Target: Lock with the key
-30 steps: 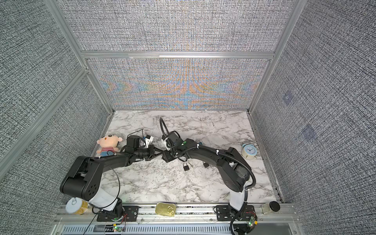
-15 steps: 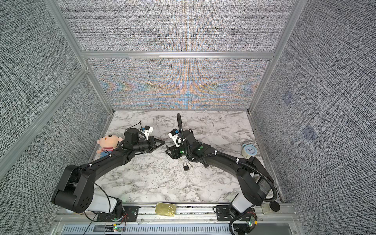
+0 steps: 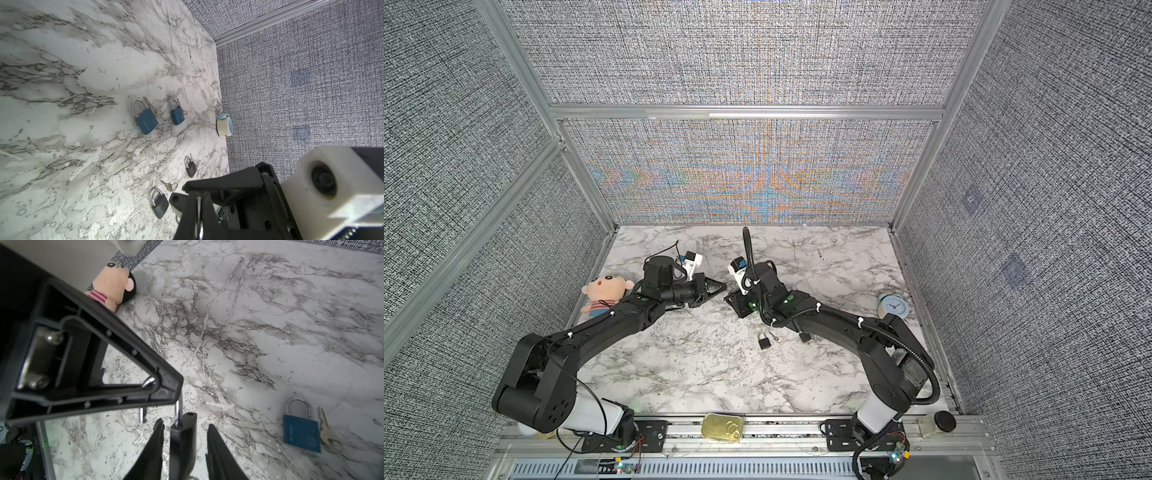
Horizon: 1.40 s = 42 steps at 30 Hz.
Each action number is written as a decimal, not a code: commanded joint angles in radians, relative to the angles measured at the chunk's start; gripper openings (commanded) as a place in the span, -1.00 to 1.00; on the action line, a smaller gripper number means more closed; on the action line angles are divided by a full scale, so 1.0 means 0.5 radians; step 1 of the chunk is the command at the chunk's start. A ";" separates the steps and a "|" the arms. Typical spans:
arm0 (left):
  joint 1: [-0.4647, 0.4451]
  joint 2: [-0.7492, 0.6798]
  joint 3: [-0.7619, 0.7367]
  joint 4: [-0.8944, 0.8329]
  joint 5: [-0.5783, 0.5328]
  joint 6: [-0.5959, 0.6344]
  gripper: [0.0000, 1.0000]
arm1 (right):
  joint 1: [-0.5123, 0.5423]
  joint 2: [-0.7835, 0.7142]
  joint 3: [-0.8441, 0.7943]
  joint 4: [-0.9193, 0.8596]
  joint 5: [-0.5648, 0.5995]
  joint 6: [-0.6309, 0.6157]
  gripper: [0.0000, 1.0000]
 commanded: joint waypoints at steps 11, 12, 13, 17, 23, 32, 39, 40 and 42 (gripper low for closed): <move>-0.002 -0.009 0.020 0.022 -0.003 0.002 -1.00 | 0.000 0.038 0.020 0.080 0.073 -0.012 -0.41; -0.001 -0.004 0.018 0.027 -0.004 0.001 -1.00 | -0.001 0.039 0.020 0.077 0.075 -0.013 -0.41; -0.003 -0.005 0.019 0.026 -0.002 0.000 -1.00 | 0.000 0.036 0.017 0.077 0.075 -0.010 -0.41; -0.004 -0.004 0.014 0.027 -0.012 -0.001 -1.00 | -0.001 0.032 0.011 0.068 0.080 -0.006 -0.40; -0.004 -0.017 0.016 0.031 -0.024 -0.002 -1.00 | -0.001 0.039 -0.001 0.058 0.086 0.004 -0.46; -0.002 -0.019 0.012 0.031 -0.049 -0.008 -1.00 | 0.000 0.032 -0.007 0.034 0.093 0.019 -0.46; -0.003 -0.023 0.013 0.036 -0.061 -0.011 -1.00 | 0.001 0.021 -0.025 0.028 0.105 0.024 -0.53; -0.004 -0.024 0.011 0.037 -0.061 -0.014 -1.00 | 0.000 0.021 -0.027 0.033 0.108 0.025 -0.59; -0.004 -0.029 0.009 0.041 -0.061 -0.017 -1.00 | 0.000 0.019 -0.033 0.037 0.115 0.030 -0.75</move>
